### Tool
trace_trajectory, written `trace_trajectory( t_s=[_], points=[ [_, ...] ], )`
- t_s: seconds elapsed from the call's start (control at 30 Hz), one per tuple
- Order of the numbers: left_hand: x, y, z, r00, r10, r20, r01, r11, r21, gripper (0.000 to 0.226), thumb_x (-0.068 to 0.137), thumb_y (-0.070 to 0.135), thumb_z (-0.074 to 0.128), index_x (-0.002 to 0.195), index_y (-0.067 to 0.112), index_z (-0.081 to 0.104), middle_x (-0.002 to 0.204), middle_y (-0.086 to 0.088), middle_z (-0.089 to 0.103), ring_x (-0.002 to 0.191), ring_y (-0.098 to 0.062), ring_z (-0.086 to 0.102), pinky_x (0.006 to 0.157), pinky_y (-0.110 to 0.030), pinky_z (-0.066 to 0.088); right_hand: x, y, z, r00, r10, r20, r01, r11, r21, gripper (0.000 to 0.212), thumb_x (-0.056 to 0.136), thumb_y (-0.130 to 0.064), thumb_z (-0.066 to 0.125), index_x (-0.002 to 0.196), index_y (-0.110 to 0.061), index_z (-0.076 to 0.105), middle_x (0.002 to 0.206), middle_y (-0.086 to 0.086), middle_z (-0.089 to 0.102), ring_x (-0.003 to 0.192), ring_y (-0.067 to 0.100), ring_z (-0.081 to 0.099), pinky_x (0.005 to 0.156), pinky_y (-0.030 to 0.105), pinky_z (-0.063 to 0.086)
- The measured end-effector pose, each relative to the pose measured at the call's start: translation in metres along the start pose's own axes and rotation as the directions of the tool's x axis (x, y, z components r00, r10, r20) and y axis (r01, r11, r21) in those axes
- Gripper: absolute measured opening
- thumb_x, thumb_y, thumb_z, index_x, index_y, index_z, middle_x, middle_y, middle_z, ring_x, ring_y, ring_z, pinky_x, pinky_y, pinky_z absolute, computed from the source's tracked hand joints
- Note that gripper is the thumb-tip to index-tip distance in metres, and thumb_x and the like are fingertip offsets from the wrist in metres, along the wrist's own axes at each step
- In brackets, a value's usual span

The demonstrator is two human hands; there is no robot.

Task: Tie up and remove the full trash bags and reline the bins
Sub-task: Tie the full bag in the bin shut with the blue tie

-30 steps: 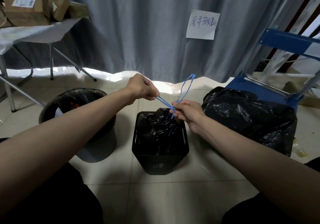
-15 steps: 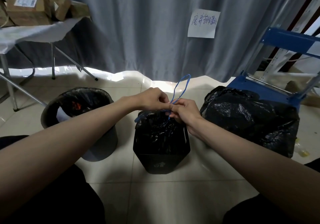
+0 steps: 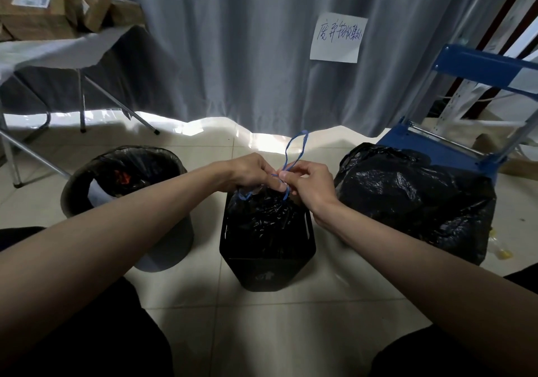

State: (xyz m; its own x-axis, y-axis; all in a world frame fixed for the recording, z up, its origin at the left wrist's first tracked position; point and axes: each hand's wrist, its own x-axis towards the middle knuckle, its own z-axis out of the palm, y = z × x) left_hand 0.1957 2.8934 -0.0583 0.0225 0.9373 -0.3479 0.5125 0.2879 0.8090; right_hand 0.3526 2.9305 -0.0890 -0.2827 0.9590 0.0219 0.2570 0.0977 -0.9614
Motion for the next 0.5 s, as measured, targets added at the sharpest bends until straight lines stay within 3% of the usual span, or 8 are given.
trace_trajectory(
  t_s=[0.17,0.27,0.5],
  points=[
    [-0.0002,-0.0019,-0.0005,1.0,-0.028,0.012,0.029,0.999,-0.031,0.022,0.083,0.022,0.077,0.085,0.0,0.074,0.046,0.002,0.051,0.039,-0.008,0.04,0.039,-0.015,0.032,-0.0009,0.0024,-0.002,1.0,-0.023,-0.015,0.021,0.997,-0.075,0.003,0.083,-0.018,0.076,0.084,-0.016,0.078,0.072,-0.004,0.069,0.064,0.005,0.061,0.059,0.008,0.045],
    [-0.0004,-0.0035,0.0012,1.0,-0.009,0.005,0.009,1.0,-0.024,0.02,0.084,0.021,0.076,0.092,0.002,0.075,0.043,0.006,0.05,0.037,-0.005,0.04,0.039,-0.013,0.03,-0.0002,0.0033,-0.0017,1.0,0.01,-0.023,-0.012,0.997,-0.082,0.006,0.084,-0.018,0.075,0.082,-0.013,0.077,0.07,-0.001,0.071,0.061,0.004,0.061,0.059,0.01,0.045],
    [0.003,-0.0097,0.004,0.996,0.082,-0.028,-0.081,0.996,0.037,0.028,0.083,0.031,0.077,0.084,0.003,0.074,0.062,-0.007,0.043,0.06,-0.021,0.033,0.052,-0.027,0.024,0.0,0.0022,-0.0031,0.994,0.105,0.003,-0.105,0.994,-0.02,0.01,0.088,-0.012,0.068,0.079,-0.013,0.073,0.071,0.008,0.072,0.055,0.011,0.064,0.056,0.02,0.051]
  ],
)
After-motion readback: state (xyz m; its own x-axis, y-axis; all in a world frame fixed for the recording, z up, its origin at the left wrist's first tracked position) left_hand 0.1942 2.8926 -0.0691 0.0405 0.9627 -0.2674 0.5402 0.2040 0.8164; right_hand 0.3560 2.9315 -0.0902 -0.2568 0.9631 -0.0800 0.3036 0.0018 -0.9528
